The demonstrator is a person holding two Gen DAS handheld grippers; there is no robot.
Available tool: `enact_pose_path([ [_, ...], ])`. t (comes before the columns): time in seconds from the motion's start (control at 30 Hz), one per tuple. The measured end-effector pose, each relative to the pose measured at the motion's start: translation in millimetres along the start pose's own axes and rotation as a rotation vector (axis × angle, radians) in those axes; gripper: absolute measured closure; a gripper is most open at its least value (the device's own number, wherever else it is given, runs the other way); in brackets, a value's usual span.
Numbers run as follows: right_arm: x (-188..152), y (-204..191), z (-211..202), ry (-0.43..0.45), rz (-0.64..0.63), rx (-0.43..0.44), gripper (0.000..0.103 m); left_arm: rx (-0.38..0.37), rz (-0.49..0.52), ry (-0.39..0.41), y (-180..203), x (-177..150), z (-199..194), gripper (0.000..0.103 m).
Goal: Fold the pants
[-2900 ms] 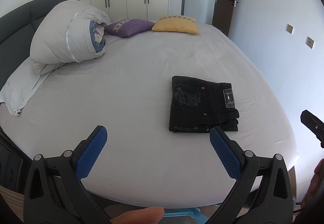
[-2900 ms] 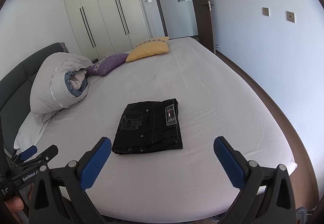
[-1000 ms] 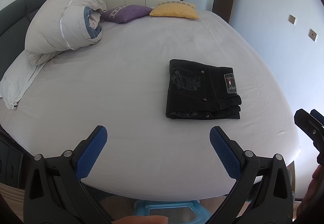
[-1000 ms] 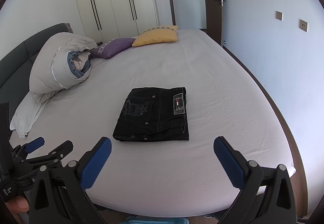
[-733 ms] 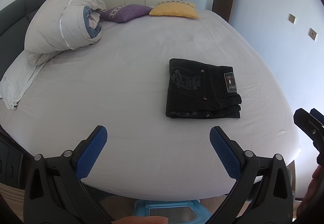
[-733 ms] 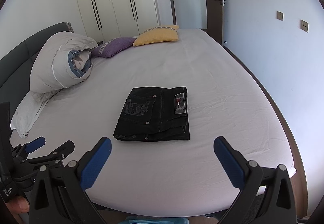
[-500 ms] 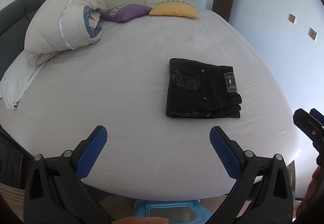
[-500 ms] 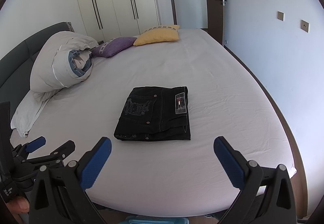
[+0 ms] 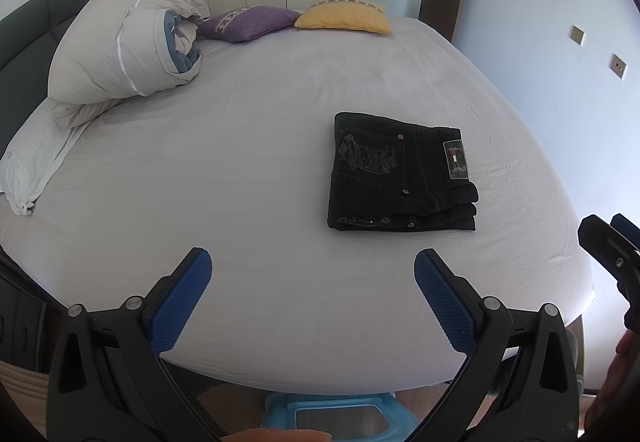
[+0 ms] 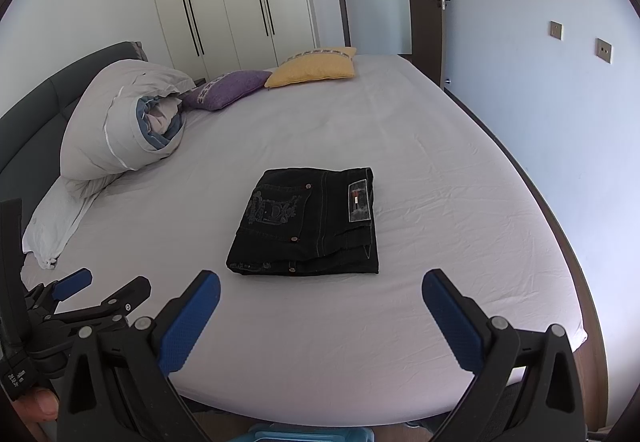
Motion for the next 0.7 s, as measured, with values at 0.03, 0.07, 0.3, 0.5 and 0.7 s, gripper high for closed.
enact_pose_path([
  [0.03, -0.4, -0.3, -0.2, 0.000, 0.000, 0.000, 0.000, -0.001, 0.000, 0.000, 0.0, -0.6, 0.1, 0.000],
  [0.07, 0.4, 0.4, 0.2, 0.001, 0.001, 0.001, 0.000, -0.002, -0.001, 0.000, 0.0, -1.2, 0.1, 0.000],
  [0.3, -0.5, 0.2, 0.0, -0.001, 0.001, 0.000, 0.000, -0.001, 0.000, -0.001, 0.0, -0.6, 0.2, 0.000],
  [0.5, -0.2, 0.6, 0.1, -0.002, 0.002, -0.001, 0.000, 0.001, 0.001, -0.001, 0.8, -2.7, 1.0, 0.000],
  [0.7, -3.4, 0.2, 0.5, -0.006, 0.006, 0.005, 0.000, -0.004, 0.002, -0.007, 1.6, -6.9, 3.5, 0.000],
])
Point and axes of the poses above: each gripper's, at about its wrist camera, not at the fingertips, and z roughly the way its jaws point, y to its right, x to its top, the point moved 9 cm from there along z, roughly the way its jaws point, and after that the axes turned 8 degrees about x, right-handed, at the moved point
